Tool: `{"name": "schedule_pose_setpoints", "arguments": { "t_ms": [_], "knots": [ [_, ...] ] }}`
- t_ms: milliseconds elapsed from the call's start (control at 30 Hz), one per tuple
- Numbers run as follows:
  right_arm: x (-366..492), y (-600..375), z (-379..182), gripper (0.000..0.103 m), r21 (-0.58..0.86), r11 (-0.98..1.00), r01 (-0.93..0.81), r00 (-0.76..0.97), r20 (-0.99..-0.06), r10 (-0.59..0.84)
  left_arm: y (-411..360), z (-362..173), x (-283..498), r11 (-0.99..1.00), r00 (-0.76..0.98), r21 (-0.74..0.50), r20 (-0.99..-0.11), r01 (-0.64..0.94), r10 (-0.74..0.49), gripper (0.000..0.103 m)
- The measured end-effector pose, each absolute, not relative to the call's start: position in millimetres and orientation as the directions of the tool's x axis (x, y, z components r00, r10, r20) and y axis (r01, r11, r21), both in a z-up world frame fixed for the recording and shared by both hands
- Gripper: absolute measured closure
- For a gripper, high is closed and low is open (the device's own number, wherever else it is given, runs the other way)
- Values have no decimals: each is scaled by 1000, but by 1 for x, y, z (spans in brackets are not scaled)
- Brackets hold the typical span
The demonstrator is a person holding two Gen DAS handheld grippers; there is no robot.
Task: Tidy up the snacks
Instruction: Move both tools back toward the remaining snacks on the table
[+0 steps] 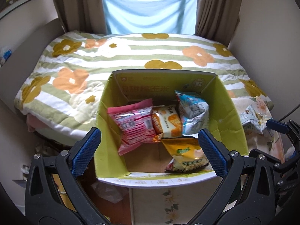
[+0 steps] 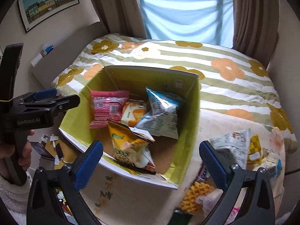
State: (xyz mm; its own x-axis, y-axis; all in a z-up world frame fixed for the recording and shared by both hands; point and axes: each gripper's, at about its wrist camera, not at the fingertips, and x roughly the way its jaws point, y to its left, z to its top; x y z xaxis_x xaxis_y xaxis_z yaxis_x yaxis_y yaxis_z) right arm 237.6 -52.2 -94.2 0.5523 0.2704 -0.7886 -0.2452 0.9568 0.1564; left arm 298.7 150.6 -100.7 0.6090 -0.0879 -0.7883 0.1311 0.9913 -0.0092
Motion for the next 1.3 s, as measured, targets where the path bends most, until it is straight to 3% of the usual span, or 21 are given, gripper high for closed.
{"name": "schedule_pose_setpoints", "arguments": {
  "t_ms": [400, 700, 1067, 1300],
  "knots": [
    [202, -163, -62, 1, 120, 969, -217, 625, -745, 233, 77, -81, 246, 986, 649, -18, -751, 165, -123, 0],
    [177, -259, -61, 1, 69, 972, -224, 640, -741, 201, -35, -86, 202, 966, 646, 12, -746, 259, -164, 0],
    [173, -336, -105, 1, 88, 960, -265, 594, -770, 235, -157, -155, 171, 897, 557, 125, -817, 423, -148, 0],
    [183, -357, -139, 1, 87, 963, -255, 568, -793, 222, -181, -208, 182, 839, 472, 186, -877, 511, -92, 0]
  ]
}}
